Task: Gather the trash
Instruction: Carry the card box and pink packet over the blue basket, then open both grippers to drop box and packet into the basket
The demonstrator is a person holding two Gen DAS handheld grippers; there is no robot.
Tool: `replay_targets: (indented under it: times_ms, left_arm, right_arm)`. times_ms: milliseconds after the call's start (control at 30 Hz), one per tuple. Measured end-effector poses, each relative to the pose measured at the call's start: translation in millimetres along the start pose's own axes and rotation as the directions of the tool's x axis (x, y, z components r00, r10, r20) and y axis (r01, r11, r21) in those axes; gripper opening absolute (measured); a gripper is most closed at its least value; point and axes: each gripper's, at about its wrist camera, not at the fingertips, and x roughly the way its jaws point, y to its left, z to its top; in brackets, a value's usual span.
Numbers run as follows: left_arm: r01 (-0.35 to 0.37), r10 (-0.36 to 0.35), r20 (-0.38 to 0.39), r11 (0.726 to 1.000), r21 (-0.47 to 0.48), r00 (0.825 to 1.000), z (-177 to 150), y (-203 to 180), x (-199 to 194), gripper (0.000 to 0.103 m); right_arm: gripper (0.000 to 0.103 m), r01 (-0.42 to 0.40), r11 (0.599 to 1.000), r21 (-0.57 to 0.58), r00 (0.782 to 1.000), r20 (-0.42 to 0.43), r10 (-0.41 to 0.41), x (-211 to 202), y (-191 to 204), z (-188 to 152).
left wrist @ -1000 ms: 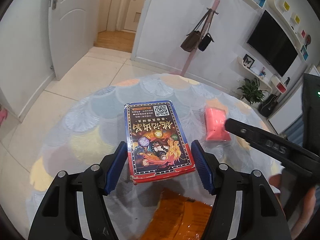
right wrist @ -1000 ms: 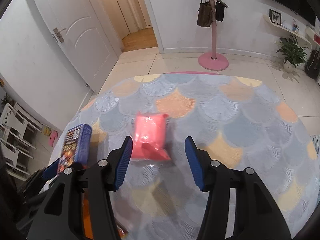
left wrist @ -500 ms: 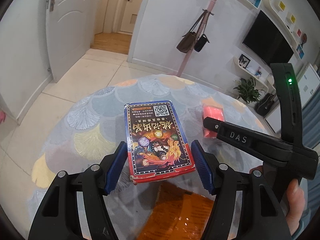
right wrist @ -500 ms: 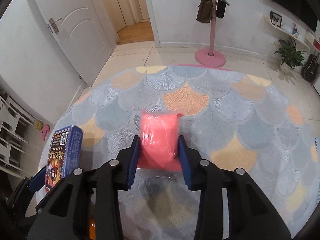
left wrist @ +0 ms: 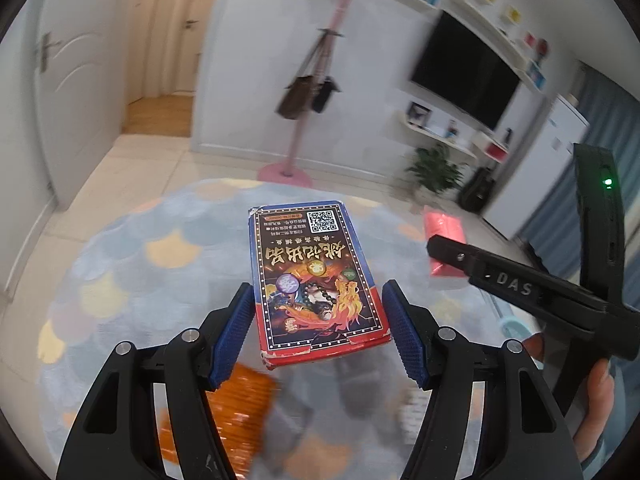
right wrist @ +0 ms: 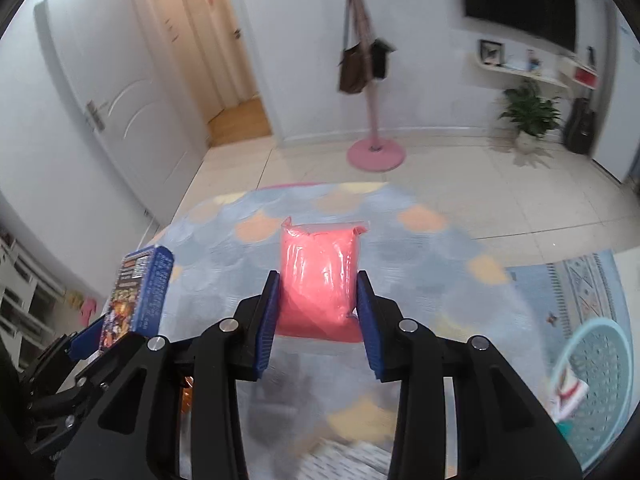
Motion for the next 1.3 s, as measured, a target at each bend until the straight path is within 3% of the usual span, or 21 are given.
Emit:
replay_targets:
  times_ms: [267, 400, 567, 667, 767, 933, 1067, 1167, 1233, 1300]
  left_arm:
    - [0.11, -0.105, -0.039, 0.98, 0.167, 0.994, -15, -107, 16, 0.063]
    - [0.203, -0.184, -0.103, 0.955, 0.217, 0.978, -27, -156, 32, 0.063]
    - [0.255, -0.213, -0.173, 0.926, 0.279, 0.962, -47, -206, 59, 0.063]
    - [0.234, -0.187, -0.165, 0.911, 0.339, 0.968, -63, -234, 65, 0.063]
    - [0.27, -0.202, -0.21, 0.885, 0.379, 0.957, -86, -267, 74, 0.064]
    - [0.305, -0.205, -0.269, 0.858, 0.414, 0.941, -105, -294, 94, 0.064]
    - [0.302, -0.185, -0.276, 0.824, 0.479, 0.943, -118, -315, 105, 0.064]
    - [0.323, -0.2, -0.29, 0.814, 0.482, 0.936, -122, -324, 110, 0.071]
    - [0.332, -0.208, -0.295, 0.817, 0.472, 0.932, -123, -325, 113, 0.081]
    - [0.336, -0.209, -0.307, 0.823, 0.458, 0.929, -123, -325, 116, 0.081]
  right_arm:
    - [0.034, 0.109, 0.989, 0.104, 0.988, 0.101, -0.119, -75, -92, -23]
    - [0.034, 0.161, 0.968, 0.19, 0.976, 0.114, -0.184, -100, -145, -42]
    - [0.034, 0.202, 0.917, 0.344, 0.964, 0.094, -0.248, -123, -224, -77]
    - [0.034, 0.227, 0.881, 0.416, 0.959, 0.063, -0.277, -124, -264, -99]
    - [0.035, 0.245, 0.847, 0.471, 0.956, 0.029, -0.292, -122, -293, -120]
    - [0.035, 0.278, 0.804, 0.526, 0.951, -0.032, -0.308, -113, -324, -148]
    - [0.036, 0.324, 0.781, 0.533, 0.938, -0.076, -0.337, -112, -346, -167]
    - [0.038, 0.333, 0.76, 0.558, 0.936, -0.095, -0.34, -111, -359, -176]
    - [0.046, 0.345, 0.749, 0.566, 0.93, -0.101, -0.353, -114, -363, -181]
    - [0.046, 0.351, 0.744, 0.569, 0.927, -0.1, -0.362, -119, -367, -183]
